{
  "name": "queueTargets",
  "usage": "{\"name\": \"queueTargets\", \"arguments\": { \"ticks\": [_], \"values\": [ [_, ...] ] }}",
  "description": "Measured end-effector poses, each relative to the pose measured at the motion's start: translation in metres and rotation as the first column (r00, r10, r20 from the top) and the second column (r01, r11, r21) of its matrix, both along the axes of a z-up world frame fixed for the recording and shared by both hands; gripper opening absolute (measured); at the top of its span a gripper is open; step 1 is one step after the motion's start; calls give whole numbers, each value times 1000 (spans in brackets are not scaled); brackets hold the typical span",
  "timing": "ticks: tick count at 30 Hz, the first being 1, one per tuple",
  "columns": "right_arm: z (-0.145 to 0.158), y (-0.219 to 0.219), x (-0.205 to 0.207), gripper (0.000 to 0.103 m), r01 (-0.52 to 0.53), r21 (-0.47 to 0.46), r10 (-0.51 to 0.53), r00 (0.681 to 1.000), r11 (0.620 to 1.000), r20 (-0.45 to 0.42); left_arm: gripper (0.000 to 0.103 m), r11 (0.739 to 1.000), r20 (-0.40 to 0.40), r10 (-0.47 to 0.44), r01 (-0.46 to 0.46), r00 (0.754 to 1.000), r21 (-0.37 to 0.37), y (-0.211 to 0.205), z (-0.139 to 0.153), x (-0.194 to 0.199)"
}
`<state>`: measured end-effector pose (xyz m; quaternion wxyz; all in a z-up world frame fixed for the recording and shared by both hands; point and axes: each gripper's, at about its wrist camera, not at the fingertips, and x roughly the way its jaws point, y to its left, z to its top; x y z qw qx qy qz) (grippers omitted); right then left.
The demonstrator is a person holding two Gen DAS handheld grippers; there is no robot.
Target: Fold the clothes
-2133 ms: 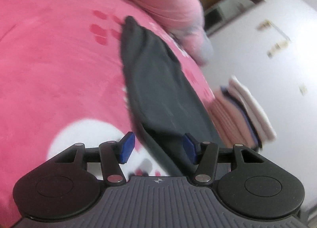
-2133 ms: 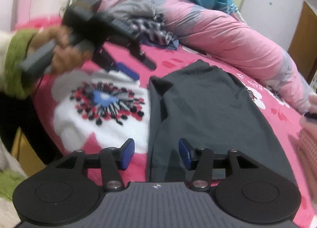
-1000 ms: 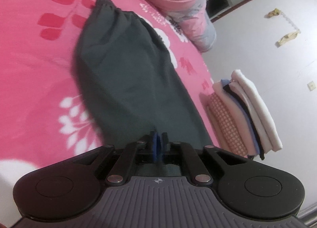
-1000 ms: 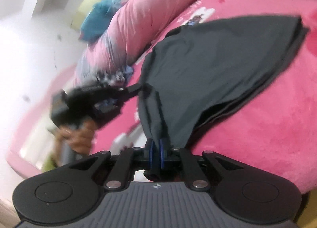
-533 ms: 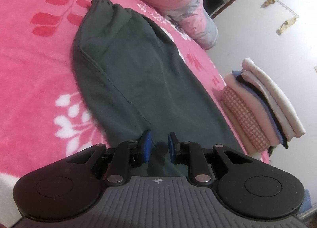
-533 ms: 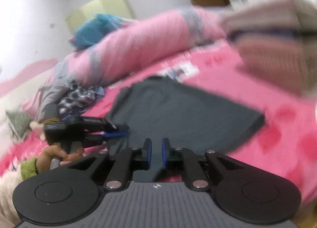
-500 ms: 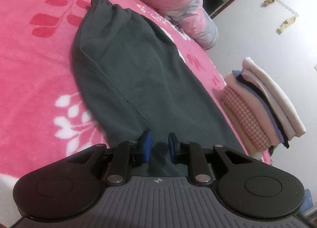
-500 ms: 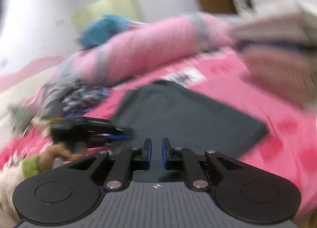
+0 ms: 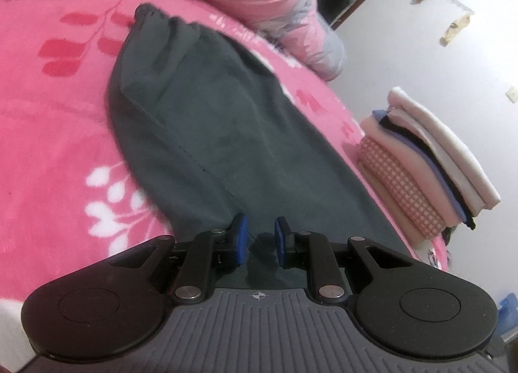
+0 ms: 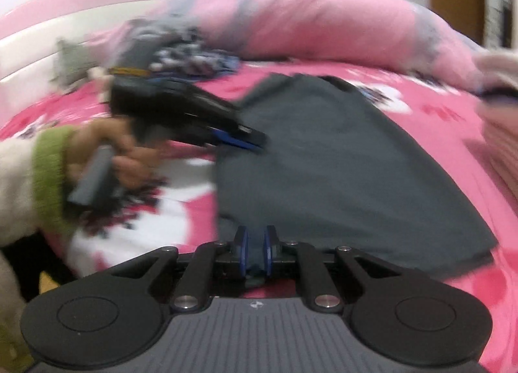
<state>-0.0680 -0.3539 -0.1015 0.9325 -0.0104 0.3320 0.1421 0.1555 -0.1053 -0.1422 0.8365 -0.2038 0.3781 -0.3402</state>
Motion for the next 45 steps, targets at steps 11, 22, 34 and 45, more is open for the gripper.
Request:
{"name": "queueTargets", "arguments": {
  "ticks": [11, 22, 34, 45],
  "values": [
    [-11, -13, -4, 9, 42, 69, -41, 999, 997, -15, 25, 978, 383, -116, 39, 916, 203, 7, 56, -63],
    [-13, -39, 6, 9, 77, 257, -52, 994, 963, -100, 26, 642, 432, -744, 365, 510, 674, -65, 24, -152],
    [-24, -72, 20, 9, 162, 487, -54, 972, 858, -229, 33, 411, 330, -907, 381, 261, 828, -91, 18, -150],
    [-1, -110, -8, 14, 211, 535, -189, 977, 818, -98, 13, 454, 316, -885, 491, 341, 743, -99, 25, -132]
  ]
}}
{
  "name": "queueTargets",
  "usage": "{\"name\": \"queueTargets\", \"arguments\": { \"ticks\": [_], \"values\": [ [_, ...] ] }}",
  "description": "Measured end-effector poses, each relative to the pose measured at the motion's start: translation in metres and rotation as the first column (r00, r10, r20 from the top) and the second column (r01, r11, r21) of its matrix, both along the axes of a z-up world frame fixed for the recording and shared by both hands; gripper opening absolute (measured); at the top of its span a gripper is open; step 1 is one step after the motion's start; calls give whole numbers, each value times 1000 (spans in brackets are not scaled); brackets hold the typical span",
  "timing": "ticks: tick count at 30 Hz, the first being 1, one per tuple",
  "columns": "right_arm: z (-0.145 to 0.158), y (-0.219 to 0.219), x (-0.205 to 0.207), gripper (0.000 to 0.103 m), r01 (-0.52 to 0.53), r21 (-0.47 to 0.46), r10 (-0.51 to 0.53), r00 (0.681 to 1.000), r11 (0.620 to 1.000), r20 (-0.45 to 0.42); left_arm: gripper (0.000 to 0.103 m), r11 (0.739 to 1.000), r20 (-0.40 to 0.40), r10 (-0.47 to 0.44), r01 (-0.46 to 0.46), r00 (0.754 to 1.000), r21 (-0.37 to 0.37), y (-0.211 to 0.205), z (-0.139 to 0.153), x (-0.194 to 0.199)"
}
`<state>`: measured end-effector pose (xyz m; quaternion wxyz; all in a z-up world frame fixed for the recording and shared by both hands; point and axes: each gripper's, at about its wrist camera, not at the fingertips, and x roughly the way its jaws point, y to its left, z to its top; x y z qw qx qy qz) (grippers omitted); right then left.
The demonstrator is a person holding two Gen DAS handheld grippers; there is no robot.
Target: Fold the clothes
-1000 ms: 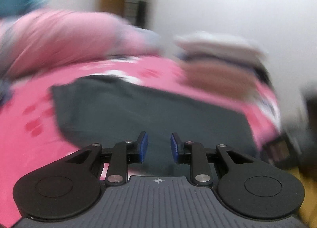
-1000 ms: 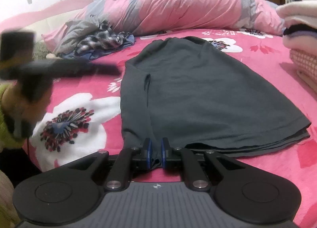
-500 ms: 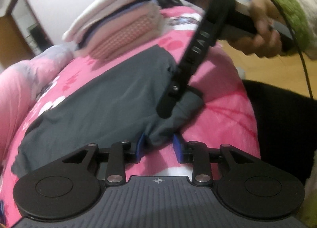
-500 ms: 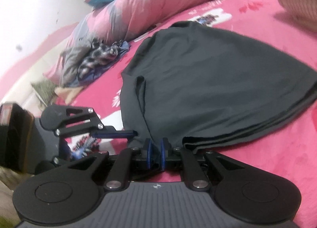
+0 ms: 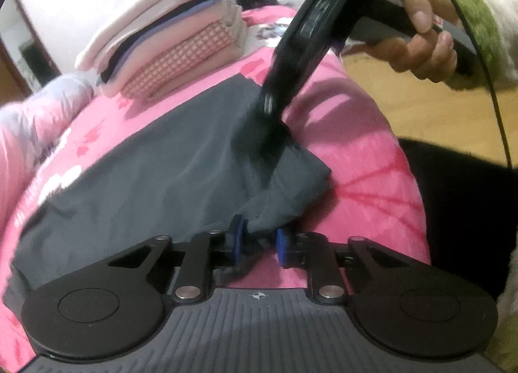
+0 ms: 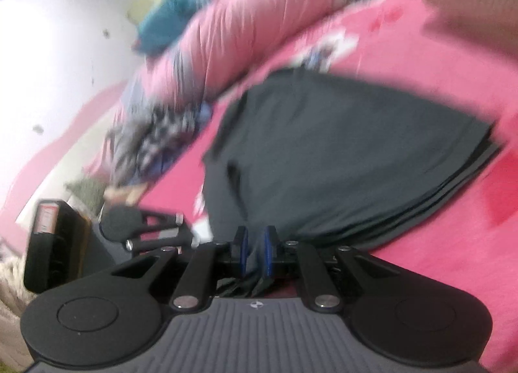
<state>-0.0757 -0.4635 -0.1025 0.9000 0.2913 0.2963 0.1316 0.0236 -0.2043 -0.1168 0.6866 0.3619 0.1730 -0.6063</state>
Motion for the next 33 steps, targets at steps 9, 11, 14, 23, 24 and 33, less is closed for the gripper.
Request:
{"name": "queueTargets", "arguments": {
  "ticks": [9, 11, 14, 23, 24, 33],
  "values": [
    [-12, -84, -34, 52, 337, 171, -323, 940, 926, -107, 6, 920, -544, 204, -349, 814, -176, 30, 5, 68],
    [-24, -96, -29, 55, 376, 251, -342, 924, 892, -169, 6, 901, -593, 209, -389, 777, -193, 35, 4, 75],
    [-40, -108, -19, 63, 423, 352, -349, 901, 835, -256, 6, 898, -576, 207, -387, 791, -208, 35, 5, 72],
    [-51, -112, 9, 66, 490, 393, -361, 861, 778, -359, 6, 927, -422, 161, -283, 892, -245, 37, 7, 43],
    [-51, -111, 14, 65, 488, 385, -359, 861, 783, -361, 6, 929, -407, 159, -275, 900, -246, 37, 7, 39],
    [-38, -95, 35, 5, 417, 428, -308, 902, 802, -303, 6, 883, -558, 168, -376, 812, -281, 59, 12, 53]
  ]
}}
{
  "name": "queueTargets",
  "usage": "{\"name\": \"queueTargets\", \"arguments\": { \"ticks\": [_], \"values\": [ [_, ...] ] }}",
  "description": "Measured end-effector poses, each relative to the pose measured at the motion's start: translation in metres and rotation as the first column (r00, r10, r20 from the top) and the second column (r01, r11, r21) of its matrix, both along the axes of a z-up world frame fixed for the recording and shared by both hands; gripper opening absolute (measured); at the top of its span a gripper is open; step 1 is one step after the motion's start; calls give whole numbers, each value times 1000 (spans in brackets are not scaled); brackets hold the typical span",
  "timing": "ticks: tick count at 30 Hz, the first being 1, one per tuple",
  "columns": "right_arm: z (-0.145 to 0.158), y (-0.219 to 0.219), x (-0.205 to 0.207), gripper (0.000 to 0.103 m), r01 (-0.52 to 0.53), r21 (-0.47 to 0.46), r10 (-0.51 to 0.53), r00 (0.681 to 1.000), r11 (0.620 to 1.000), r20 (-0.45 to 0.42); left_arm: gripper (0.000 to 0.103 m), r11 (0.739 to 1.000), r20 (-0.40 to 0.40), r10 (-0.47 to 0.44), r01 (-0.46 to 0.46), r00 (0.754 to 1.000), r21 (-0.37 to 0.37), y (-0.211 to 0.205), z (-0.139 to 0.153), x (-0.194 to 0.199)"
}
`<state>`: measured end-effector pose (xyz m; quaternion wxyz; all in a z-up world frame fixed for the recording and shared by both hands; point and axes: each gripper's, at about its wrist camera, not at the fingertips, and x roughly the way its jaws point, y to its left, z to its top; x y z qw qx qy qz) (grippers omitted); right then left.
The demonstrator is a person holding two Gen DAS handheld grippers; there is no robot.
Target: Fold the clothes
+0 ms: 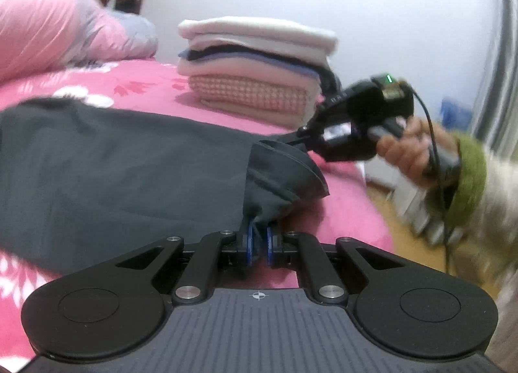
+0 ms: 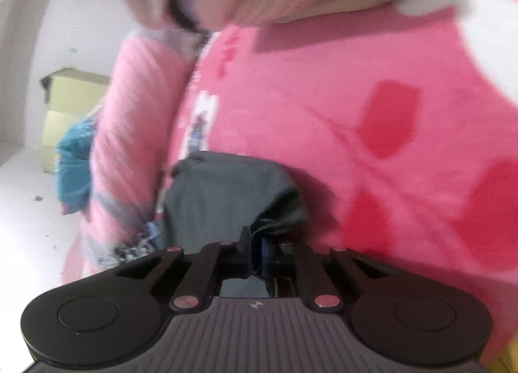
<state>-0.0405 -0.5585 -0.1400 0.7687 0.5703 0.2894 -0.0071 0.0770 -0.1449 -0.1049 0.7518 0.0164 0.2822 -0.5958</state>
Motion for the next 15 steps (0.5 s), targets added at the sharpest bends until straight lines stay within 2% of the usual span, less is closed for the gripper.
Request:
{"name": "queueTargets", "arguments": {
  "ticks": [4, 7, 10, 12, 15],
  "values": [
    [21, 10, 23, 5, -10, 21, 8, 996, 1000, 85, 6, 993, -182, 51, -69, 982, -95, 18, 5, 33],
    [33, 16, 48, 5, -15, 35, 10, 992, 999, 126, 6, 979, -349, 82, -141, 934, -148, 30, 3, 64],
    [42, 21, 78, 5, -23, 46, 16, 988, 999, 152, 6, 956, -487, 86, -210, 869, -205, 44, -1, 95],
    [48, 26, 97, 5, -30, 48, 22, 986, 998, 166, 6, 937, -543, 85, -252, 836, -242, 53, -1, 113],
    [56, 36, 131, 5, -44, 41, 36, 983, 998, 181, 6, 913, -582, 92, -302, 808, -275, 66, 0, 138]
  ]
}}
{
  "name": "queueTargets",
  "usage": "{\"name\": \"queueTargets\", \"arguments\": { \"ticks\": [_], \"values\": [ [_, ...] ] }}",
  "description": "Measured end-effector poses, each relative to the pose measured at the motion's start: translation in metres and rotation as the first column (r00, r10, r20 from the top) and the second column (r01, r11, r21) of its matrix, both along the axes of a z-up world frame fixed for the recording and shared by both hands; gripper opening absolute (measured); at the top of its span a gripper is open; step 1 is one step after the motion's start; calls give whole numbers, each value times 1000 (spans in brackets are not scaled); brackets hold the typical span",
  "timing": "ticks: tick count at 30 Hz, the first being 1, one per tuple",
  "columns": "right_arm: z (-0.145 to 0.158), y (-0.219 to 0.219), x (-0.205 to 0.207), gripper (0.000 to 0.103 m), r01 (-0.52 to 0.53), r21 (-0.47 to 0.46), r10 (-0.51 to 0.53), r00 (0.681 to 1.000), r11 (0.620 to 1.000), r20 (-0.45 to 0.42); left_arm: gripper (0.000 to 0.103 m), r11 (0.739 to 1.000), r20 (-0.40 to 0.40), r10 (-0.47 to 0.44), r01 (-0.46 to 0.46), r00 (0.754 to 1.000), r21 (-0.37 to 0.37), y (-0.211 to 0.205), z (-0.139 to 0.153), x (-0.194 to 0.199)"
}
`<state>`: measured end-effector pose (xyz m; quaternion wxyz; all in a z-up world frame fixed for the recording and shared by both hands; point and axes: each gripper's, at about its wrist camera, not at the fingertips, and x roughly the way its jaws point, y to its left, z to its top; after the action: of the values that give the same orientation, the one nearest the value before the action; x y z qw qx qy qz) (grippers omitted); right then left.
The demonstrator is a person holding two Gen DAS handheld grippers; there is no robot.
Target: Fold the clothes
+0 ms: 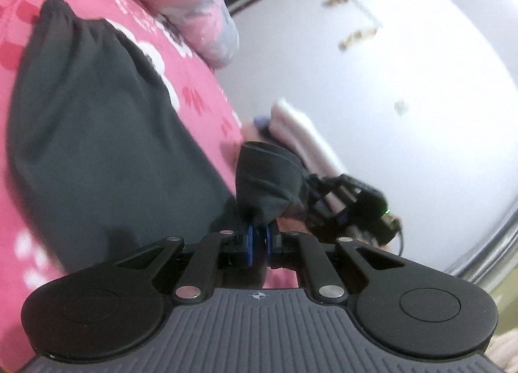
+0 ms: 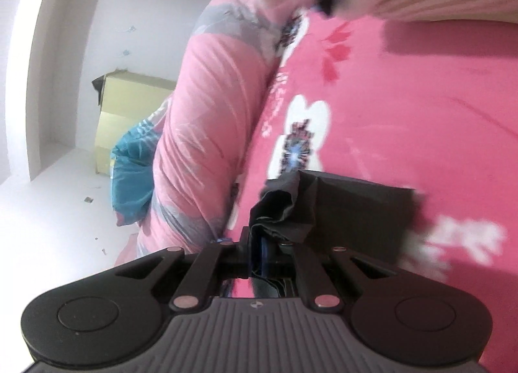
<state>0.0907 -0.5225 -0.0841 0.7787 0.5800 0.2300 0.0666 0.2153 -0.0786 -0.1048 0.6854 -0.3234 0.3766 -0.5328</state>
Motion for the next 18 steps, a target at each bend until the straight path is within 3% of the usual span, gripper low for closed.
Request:
{"name": "queueTargets", "arguments": {
  "ticks": [12, 18],
  "values": [
    [-4, 30, 141, 5, 7, 8, -6, 999, 1000, -32, 6, 993, -99, 110, -114, 989, -36, 32, -19, 121],
    [-12, 48, 198, 5, -12, -20, 10, 998, 1000, -57, 6, 986, -132, 153, -160, 979, -46, 43, -33, 158]
  ]
}}
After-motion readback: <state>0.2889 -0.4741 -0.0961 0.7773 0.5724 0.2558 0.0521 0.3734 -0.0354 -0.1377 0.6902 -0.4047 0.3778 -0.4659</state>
